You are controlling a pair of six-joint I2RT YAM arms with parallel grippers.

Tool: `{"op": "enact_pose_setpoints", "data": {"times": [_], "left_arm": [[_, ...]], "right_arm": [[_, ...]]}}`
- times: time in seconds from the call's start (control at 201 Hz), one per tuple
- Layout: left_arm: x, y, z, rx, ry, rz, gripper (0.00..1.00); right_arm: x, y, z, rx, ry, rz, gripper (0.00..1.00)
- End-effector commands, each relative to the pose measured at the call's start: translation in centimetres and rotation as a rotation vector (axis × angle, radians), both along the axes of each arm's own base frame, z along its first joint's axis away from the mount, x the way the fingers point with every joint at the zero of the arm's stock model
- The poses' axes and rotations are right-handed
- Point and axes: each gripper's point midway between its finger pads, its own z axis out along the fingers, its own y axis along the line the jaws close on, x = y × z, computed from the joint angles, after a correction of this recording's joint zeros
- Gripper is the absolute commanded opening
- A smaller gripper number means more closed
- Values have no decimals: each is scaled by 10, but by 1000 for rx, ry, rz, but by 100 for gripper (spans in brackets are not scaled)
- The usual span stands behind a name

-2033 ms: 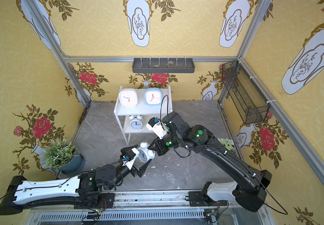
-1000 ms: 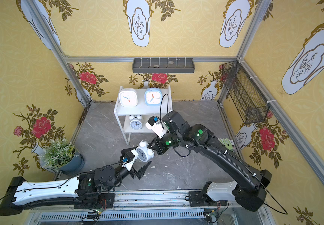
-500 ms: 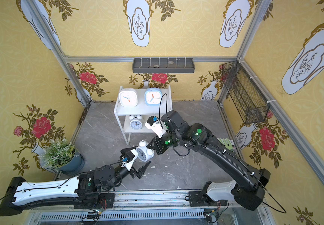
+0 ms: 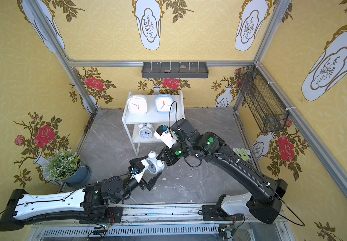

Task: Place the alarm clocks on the shelf by style
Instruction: Adjust the alarm.

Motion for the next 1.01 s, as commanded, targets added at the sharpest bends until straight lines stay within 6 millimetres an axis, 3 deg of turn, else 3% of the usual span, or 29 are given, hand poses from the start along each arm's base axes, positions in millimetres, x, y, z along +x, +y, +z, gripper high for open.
{"op": "enact_pose_setpoints", "data": {"times": [0.0, 0.324, 1.001], "left_arm": [[-2, -4, 9, -32, -15, -17, 95], [-2, -4, 6, -22, -9, -16, 89], [0, -1, -8, 7, 13, -4, 94]], "right_arm": [[3, 6, 12, 49, -36, 8, 0], [3, 5, 9, 45, -37, 6, 1], [2, 5, 8, 42, -33, 10, 0]]}}
